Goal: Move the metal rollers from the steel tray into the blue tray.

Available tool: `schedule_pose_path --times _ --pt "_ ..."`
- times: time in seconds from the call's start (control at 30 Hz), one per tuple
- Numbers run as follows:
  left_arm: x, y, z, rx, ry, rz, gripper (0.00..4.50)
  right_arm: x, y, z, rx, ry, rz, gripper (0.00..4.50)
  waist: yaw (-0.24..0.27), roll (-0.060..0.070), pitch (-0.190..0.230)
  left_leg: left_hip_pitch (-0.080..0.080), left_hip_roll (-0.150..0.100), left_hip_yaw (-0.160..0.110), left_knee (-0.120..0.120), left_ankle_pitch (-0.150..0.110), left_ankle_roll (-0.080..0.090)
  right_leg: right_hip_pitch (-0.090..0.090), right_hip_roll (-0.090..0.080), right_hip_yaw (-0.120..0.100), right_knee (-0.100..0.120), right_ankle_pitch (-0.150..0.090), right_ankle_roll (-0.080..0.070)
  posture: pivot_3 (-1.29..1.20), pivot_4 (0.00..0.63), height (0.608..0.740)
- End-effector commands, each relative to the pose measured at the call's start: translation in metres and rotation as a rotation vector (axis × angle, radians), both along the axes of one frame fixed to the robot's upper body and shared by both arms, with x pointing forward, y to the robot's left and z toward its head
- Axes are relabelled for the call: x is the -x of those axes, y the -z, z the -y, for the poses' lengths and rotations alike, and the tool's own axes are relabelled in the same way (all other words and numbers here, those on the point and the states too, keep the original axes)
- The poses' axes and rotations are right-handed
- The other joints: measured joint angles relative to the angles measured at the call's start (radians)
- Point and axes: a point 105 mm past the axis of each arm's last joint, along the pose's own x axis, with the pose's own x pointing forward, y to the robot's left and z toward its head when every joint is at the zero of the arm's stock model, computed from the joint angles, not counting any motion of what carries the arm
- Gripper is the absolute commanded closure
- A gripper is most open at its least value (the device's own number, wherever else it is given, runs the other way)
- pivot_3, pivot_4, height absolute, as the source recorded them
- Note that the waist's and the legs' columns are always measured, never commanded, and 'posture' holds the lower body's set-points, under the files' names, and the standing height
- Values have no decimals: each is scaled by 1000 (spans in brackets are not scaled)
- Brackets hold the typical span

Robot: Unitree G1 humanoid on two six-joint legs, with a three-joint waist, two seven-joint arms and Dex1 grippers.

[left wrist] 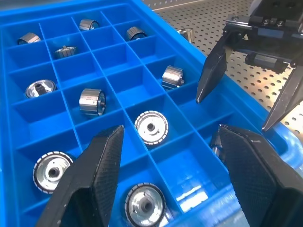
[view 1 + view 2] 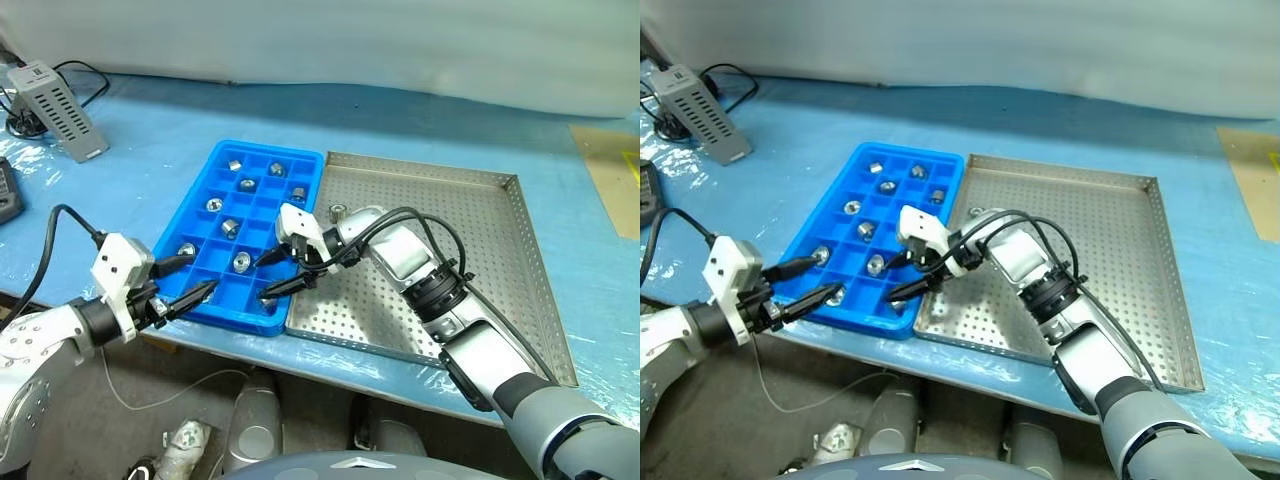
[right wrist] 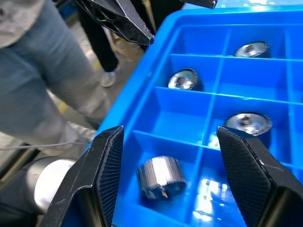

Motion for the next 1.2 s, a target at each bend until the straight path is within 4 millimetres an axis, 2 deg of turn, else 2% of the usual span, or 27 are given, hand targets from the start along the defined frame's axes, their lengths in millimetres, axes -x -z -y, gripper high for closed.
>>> schedule_pose_path --times 0.03,0.17,0.23,0.3,0.37,0.4,0.5,0.67,0.77,0.9,1.07,1.2 --pt "-14 -7 7 -3 41 55 1119 -12 -29 4 -85 66 102 1219 -2 0 0 0 0 0 1 0 0 0 0 0 1 0 0 221 150 740" --pt "-39 -13 19 34 74 95 1119 -28 -42 18 -152 200 128 1219 -17 0 0 1 -1 0 4 0 -1 0 0 1 6 0 0 118 150 740" --pt "-49 -15 30 46 126 105 1119 -32 -46 28 -181 253 122 1219 -28 -1 0 1 -2 0 4 2 -3 0 0 1 7 0 0 118 150 740" --pt "-63 -16 39 42 183 113 1119 -41 -48 44 -197 349 152 1219 -43 -1 -1 2 -3 0 4 3 -5 1 0 2 8 1 1 12 150 740" --pt "-72 -18 45 36 220 120 1119 -48 -48 57 -195 421 178 1219 -56 -2 -1 2 -3 -1 5 4 -6 1 0 2 8 1 1 12 150 740" --pt "-78 -19 48 38 238 124 1119 -50 -47 64 -190 455 193 1219 -66 -2 -1 1 -3 -1 5 4 -6 1 0 2 8 1 1 -77 150 740" --pt "-91 -21 61 34 303 133 1119 -57 -46 83 -196 566 215 1219 -94 -2 -1 1 -4 -1 6 4 -5 1 0 2 7 1 1 -139 150 740" --pt "-107 -24 80 16 402 144 1119 -61 -36 112 -171 702 247 1219 -135 -2 -1 0 -5 0 7 3 -4 1 0 3 7 1 1 -210 150 740" --pt "-112 -25 83 12 427 148 1119 -63 -33 117 -179 747 243 1219 -164 -2 -1 1 -5 0 8 3 -4 1 0 3 7 1 0 -243 150 740" --pt "-114 -27 83 9 436 152 1119 -71 -24 112 -200 799 216 1219 -184 -2 -1 1 -4 0 9 3 -3 1 0 3 8 1 0 -238 150 740" --pt "-111 -25 74 -2 418 146 1119 -83 -14 95 -248 821 144 1219 -185 -2 -1 0 -4 0 12 1 -1 1 0 3 8 2 0 -201 150 740" --pt "-109 -27 64 -8 378 150 1119 -101 -2 89 -227 871 145 1219 -181 -2 -1 -1 -3 1 16 0 1 2 -1 3 9 2 -1 -163 150 740"
